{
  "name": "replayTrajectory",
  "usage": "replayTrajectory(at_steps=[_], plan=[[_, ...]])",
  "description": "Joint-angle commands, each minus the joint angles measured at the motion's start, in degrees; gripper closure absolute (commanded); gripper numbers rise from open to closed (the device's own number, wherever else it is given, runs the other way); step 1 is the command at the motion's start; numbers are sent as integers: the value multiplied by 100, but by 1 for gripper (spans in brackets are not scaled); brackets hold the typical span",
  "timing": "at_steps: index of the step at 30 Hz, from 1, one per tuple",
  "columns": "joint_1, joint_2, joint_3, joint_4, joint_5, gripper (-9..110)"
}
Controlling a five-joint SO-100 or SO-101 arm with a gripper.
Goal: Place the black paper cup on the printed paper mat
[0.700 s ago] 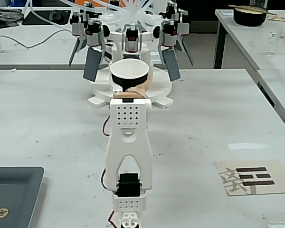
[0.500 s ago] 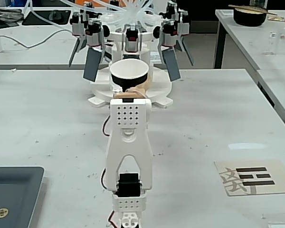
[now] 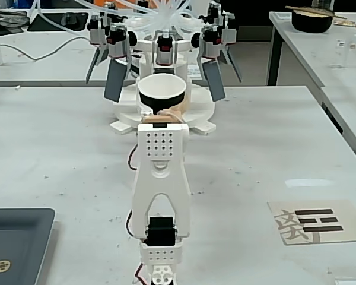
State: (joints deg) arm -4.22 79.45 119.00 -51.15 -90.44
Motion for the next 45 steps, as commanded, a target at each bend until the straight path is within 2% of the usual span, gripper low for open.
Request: replayTrajectory(at_steps=[1,21,33,45], plan=[[-18,105,-114,-105,-123,91],[-18,598,255,-114,-35,91],[-9,1723,1345,-132,-18,91],[290,3401,3533,-510,-18,91]])
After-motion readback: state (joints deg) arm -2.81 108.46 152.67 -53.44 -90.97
